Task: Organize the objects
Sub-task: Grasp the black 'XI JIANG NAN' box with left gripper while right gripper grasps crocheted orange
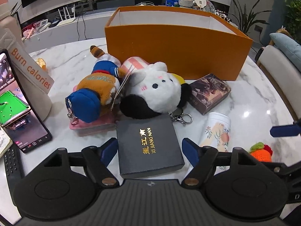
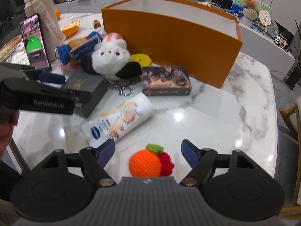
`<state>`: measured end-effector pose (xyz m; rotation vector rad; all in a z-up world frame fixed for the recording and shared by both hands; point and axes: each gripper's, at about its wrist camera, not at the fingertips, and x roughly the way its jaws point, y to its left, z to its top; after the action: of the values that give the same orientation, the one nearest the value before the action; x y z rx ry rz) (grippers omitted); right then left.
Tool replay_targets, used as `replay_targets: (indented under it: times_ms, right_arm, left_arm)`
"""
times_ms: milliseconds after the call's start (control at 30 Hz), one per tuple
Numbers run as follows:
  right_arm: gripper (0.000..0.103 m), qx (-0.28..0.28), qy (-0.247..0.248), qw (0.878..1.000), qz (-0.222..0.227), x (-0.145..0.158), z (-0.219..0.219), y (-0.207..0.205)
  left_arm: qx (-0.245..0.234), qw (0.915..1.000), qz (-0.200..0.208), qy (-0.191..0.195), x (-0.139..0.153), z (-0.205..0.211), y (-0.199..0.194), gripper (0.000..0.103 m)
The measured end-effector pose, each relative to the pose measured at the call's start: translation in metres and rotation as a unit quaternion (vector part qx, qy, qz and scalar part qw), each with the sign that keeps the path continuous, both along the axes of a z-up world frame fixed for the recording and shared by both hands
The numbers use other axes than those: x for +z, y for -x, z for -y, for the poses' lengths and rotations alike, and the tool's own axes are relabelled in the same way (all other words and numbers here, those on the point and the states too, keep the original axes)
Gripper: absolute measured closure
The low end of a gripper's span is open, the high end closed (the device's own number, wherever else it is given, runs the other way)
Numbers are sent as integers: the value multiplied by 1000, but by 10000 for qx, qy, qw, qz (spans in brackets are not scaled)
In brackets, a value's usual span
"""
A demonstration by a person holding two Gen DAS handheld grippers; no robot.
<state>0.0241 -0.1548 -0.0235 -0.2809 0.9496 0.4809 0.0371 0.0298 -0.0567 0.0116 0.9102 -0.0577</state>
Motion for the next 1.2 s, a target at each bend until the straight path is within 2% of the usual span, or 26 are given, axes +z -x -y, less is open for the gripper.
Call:
replay_targets:
  times_ms: [433, 867, 1100, 1200]
  right_arm:
    - [29, -94, 44, 9995, -290, -17, 17, -5]
    - [41, -8, 127, 9991, -397, -25, 14, -7]
    - [41, 13, 184, 9993, -331, -29, 13, -9]
    - [45, 34, 167, 9994, -317, -29, 13, -10]
  left_arm:
    - [1, 9995, -201, -238, -14, 8, -11, 10]
    - [42, 9997, -215, -145, -25, 4, -13, 9]
    - [5, 9993, -337, -152, -23, 4, -15, 10]
    - [-41, 9992, -403, 26, -21, 3, -15, 11]
